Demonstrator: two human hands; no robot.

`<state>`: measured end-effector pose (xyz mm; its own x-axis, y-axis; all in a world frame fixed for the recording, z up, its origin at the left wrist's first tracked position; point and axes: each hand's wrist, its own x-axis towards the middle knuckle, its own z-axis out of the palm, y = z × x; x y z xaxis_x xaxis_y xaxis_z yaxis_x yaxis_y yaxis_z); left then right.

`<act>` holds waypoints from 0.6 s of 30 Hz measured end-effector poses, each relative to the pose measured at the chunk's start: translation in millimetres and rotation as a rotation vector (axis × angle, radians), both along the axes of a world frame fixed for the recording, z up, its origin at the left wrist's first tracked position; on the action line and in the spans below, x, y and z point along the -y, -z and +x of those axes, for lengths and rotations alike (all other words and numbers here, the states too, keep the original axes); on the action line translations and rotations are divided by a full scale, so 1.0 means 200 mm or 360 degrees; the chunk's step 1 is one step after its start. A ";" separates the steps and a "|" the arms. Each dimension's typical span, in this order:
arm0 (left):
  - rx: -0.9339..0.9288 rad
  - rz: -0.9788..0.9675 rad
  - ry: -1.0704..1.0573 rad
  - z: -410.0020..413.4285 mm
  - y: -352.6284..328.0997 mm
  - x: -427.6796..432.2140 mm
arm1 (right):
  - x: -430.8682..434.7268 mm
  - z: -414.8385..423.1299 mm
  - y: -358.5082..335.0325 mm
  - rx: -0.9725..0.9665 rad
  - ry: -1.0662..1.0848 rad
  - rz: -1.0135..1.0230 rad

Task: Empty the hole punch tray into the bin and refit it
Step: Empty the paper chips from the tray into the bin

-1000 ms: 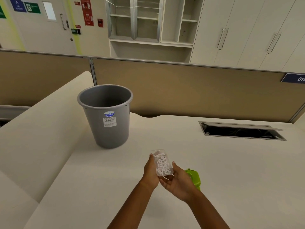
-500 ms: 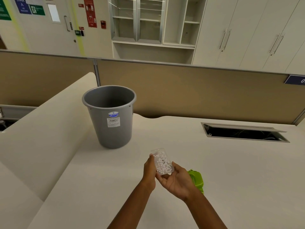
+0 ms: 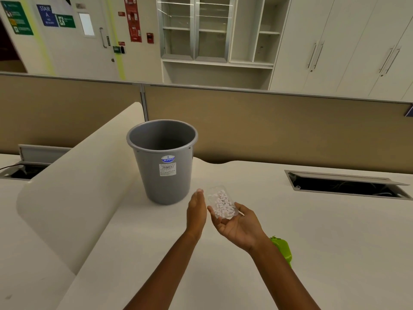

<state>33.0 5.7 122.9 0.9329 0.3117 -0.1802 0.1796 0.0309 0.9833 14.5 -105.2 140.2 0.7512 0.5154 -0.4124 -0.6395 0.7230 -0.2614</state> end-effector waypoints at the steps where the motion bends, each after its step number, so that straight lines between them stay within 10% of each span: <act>1: 0.0074 0.0167 -0.0089 0.01 -0.01 -0.04 | -0.01 0.02 -0.01 -0.0004 0.0003 -0.0015; 9: 0.0584 0.1134 -0.0442 0.12 -0.16 -0.33 | -0.15 0.21 -0.16 0.0135 -0.0057 -0.0159; 18: 0.0220 0.1326 -0.0471 0.37 -0.29 -0.65 | -0.39 0.41 -0.39 0.0301 0.0033 -0.0204</act>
